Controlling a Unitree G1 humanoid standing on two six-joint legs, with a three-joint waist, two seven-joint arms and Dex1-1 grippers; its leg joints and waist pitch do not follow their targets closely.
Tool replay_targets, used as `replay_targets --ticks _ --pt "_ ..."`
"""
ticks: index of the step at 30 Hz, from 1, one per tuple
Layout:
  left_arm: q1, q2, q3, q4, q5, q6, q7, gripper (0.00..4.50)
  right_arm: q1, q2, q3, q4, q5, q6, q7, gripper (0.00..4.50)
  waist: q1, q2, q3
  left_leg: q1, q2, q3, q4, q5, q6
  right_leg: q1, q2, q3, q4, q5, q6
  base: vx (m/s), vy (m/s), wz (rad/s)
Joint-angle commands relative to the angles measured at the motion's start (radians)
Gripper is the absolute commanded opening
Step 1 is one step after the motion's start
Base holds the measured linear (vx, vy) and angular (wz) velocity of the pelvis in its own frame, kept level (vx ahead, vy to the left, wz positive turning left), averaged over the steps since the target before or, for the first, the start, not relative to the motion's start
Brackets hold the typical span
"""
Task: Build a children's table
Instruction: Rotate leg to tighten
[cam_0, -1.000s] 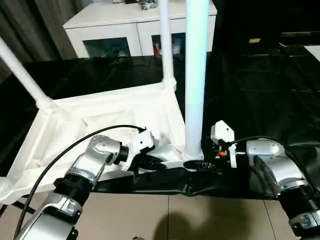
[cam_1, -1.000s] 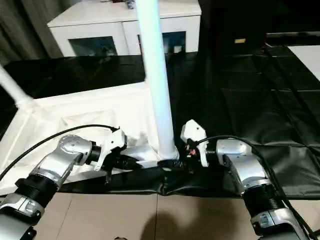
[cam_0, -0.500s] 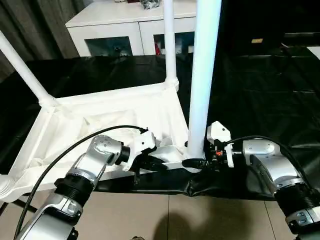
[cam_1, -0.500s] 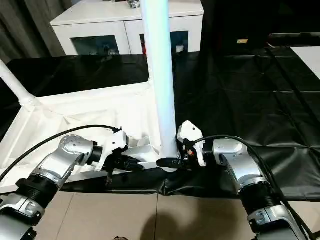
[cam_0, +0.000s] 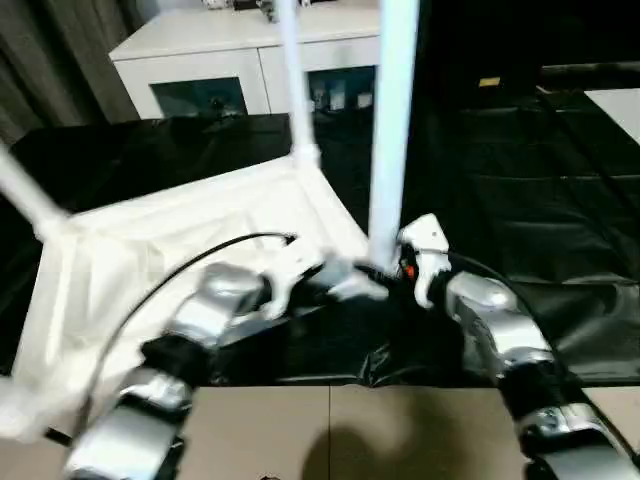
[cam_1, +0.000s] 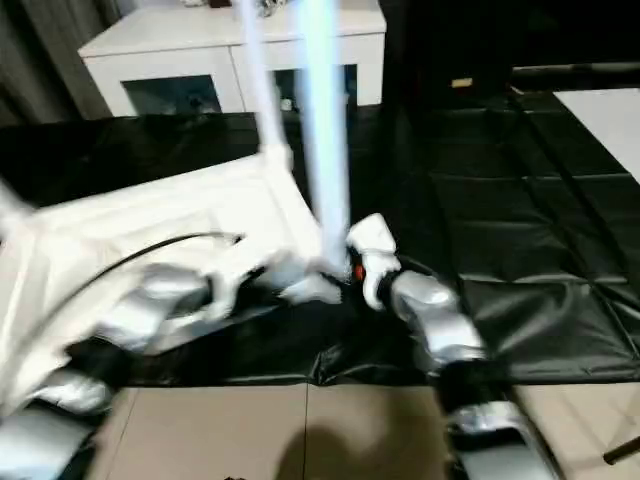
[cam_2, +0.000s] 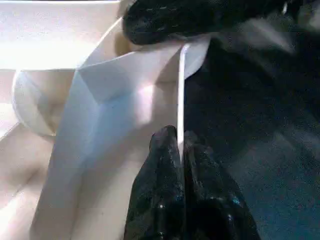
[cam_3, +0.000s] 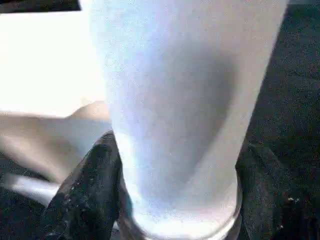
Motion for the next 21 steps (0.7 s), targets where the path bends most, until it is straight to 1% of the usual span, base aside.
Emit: replay_targets --ticks 1,2,3,4,5,6,7,8,9,10,11,12,13,14,15,16,17,18,19,20,21 --pt "-0.030 -0.028 0.078 0.052 -0.029 0.020 0.176 0.00 -0.001 0.050 0.010 0.043 -0.018 0.035 -0.094 2.69 -0.003 -0.024 -0.064 0.027 0.036 -0.025 -0.081 -0.282 0.032 0.032 -0.025 0.020 -0.075 -0.244 -0.206 0.000 0.000 0.00" --pt "-0.060 -0.062 0.100 0.094 -0.024 0.022 0.270 0.00 -0.025 0.080 0.004 0.080 -0.042 0.016 -0.178 2.69 -0.002 -0.028 -0.066 0.025 0.035 -0.025 -0.078 -0.263 0.043 0.035 -0.024 0.019 -0.074 -0.219 -0.209 0.000 0.000 0.00" --pt "-0.070 -0.073 0.103 0.109 -0.020 0.016 0.291 0.00 -0.037 0.093 0.000 0.096 -0.051 0.005 -0.211 2.69 -0.002 -0.026 -0.066 0.025 0.034 -0.024 -0.077 -0.255 0.047 0.034 -0.024 0.020 -0.073 -0.209 -0.211 0.000 0.000 0.00" --pt "-0.082 -0.087 0.107 0.127 -0.015 0.009 0.314 0.00 -0.052 0.108 -0.005 0.114 -0.059 -0.008 -0.250 2.69 -0.002 -0.025 -0.068 0.026 0.033 -0.023 -0.075 -0.236 0.060 0.033 -0.024 0.019 -0.075 -0.187 -0.214 0.000 0.000 0.00" --pt "-0.089 -0.096 0.108 0.136 -0.013 0.005 0.328 0.00 -0.063 0.117 -0.007 0.125 -0.064 -0.013 -0.272 2.69 -0.001 -0.027 -0.069 0.025 0.032 -0.023 -0.073 -0.224 0.066 0.035 -0.025 0.019 -0.072 -0.176 -0.218 0.000 0.000 0.00" --pt "-0.100 -0.113 0.105 0.153 -0.006 -0.013 0.348 0.00 -0.090 0.139 -0.011 0.158 -0.066 -0.026 -0.298 2.69 0.002 -0.025 -0.072 0.019 0.031 -0.024 -0.068 -0.182 0.095 0.040 -0.026 0.017 -0.068 -0.132 -0.223 0.000 0.000 0.00" --pt "-0.100 -0.113 0.104 0.153 -0.006 -0.013 0.348 0.00 -0.090 0.139 -0.011 0.158 -0.065 -0.026 -0.298 2.69 0.002 -0.026 -0.073 0.019 0.031 -0.023 -0.066 -0.172 0.107 0.042 -0.027 0.016 -0.068 -0.123 -0.224 0.000 0.000 0.00" --pt "-0.103 -0.119 0.103 0.156 -0.005 -0.019 0.350 0.00 -0.099 0.148 -0.013 0.169 -0.058 -0.031 -0.289 2.69 0.003 -0.027 -0.074 0.017 0.030 -0.024 -0.064 -0.157 0.127 0.045 -0.027 0.014 -0.066 -0.111 -0.228 0.000 0.000 0.00" --pt "-0.103 -0.120 0.102 0.157 -0.005 -0.020 0.349 0.00 -0.100 0.150 -0.013 0.170 -0.057 -0.032 -0.286 2.69 0.004 -0.027 -0.074 0.016 0.031 -0.024 -0.063 -0.149 0.136 0.045 -0.029 0.014 -0.067 -0.109 -0.227 0.000 0.000 0.00" --pt "-0.100 -0.119 0.090 0.149 -0.002 -0.020 0.324 0.00 -0.100 0.154 0.002 0.163 -0.055 -0.045 -0.234 2.69 0.005 -0.031 -0.074 0.016 0.032 -0.023 -0.062 -0.145 0.148 0.044 -0.027 0.014 -0.067 -0.107 -0.229 0.000 0.000 0.00" --pt "-0.099 -0.117 0.084 0.146 0.001 -0.018 0.310 0.00 -0.096 0.152 0.012 0.157 -0.059 -0.051 -0.212 2.69 0.006 -0.030 -0.074 0.016 0.033 -0.023 -0.062 -0.146 0.152 0.045 -0.028 0.013 -0.065 -0.110 -0.229 0.000 0.000 0.00" --pt "-0.090 -0.105 0.073 0.125 0.004 -0.008 0.277 0.00 -0.087 0.142 0.021 0.139 -0.065 -0.067 -0.188 3.25 0.007 -0.029 -0.073 0.016 0.033 -0.023 -0.062 -0.152 0.157 0.044 -0.028 0.013 -0.067 -0.123 -0.227 0.000 0.000 0.00" --pt "-0.087 -0.099 0.066 0.119 0.005 -0.004 0.260 0.00 -0.084 0.136 0.026 0.135 -0.070 -0.082 -0.180 3.25 0.006 -0.028 -0.072 0.017 0.034 -0.023 -0.063 -0.158 0.157 0.043 -0.027 0.013 -0.067 -0.134 -0.226 0.000 0.000 0.00" --pt "-0.074 -0.080 0.056 0.097 0.006 0.000 0.223 0.00 -0.076 0.117 0.028 0.122 -0.068 -0.094 -0.152 3.39 0.006 -0.035 -0.072 0.015 0.034 -0.023 -0.063 -0.160 0.158 0.045 -0.027 0.012 -0.068 -0.139 -0.225 0.000 0.000 0.00" --pt "-0.064 -0.066 0.048 0.081 0.007 0.000 0.193 0.00 -0.073 0.102 0.028 0.118 -0.066 -0.106 -0.132 3.39 0.009 -0.031 -0.073 0.015 0.035 -0.024 -0.062 -0.161 0.160 0.046 -0.027 0.011 -0.065 -0.137 -0.227 0.000 0.000 0.00" --pt "-0.058 -0.058 0.044 0.074 0.007 -0.002 0.176 0.00 -0.073 0.094 0.027 0.118 -0.064 -0.113 -0.120 3.59 0.002 -0.033 -0.072 0.000 0.034 -0.028 -0.064 -0.149 0.164 0.055 -0.029 0.009 -0.059 -0.128 -0.217 0.000 0.000 0.00" --pt "-0.051 -0.049 0.041 0.065 0.007 -0.003 0.157 0.00 -0.071 0.083 0.028 0.113 -0.062 -0.116 -0.099 3.74 -0.001 -0.031 -0.071 -0.002 0.033 -0.030 -0.065 -0.144 0.161 0.058 -0.029 0.007 -0.059 -0.130 -0.213 0.000 0.000 0.00" --pt "-0.030 -0.023 0.029 0.035 0.005 -0.006 0.095 0.00 -0.065 0.054 0.026 0.097 -0.046 -0.118 -0.035 3.82 -0.004 -0.031 -0.073 0.009 0.034 -0.028 -0.064 -0.156 0.160 0.050 -0.027 0.006 -0.064 -0.127 -0.222 0.000 0.000 0.00" --pt "-0.013 -0.003 0.018 0.010 0.003 0.006 0.052 0.00 -0.056 0.029 0.030 0.075 -0.030 -0.113 0.027 3.86 -0.005 -0.034 -0.071 0.009 0.035 -0.027 -0.061 -0.168 0.165 0.052 -0.026 0.006 -0.062 -0.114 -0.239 0.000 0.000 0.00" --pt "0.003 0.019 0.006 -0.012 0.005 0.004 0.013 0.00 -0.046 0.003 0.041 0.052 -0.022 -0.108 0.087 3.86 -0.003 -0.028 -0.071 0.011 0.036 -0.025 -0.060 -0.162 0.171 0.051 -0.026 0.008 -0.060 -0.104 -0.245 0.000 0.000 0.00" --pt "0.013 0.032 -0.001 -0.027 0.006 0.003 -0.007 0.00 -0.040 -0.012 0.048 0.038 -0.020 -0.105 0.123 4.04 -0.001 -0.027 -0.072 0.012 0.038 -0.025 -0.059 -0.158 0.174 0.050 -0.025 0.007 -0.059 -0.097 -0.248 0.000 0.000 0.00"
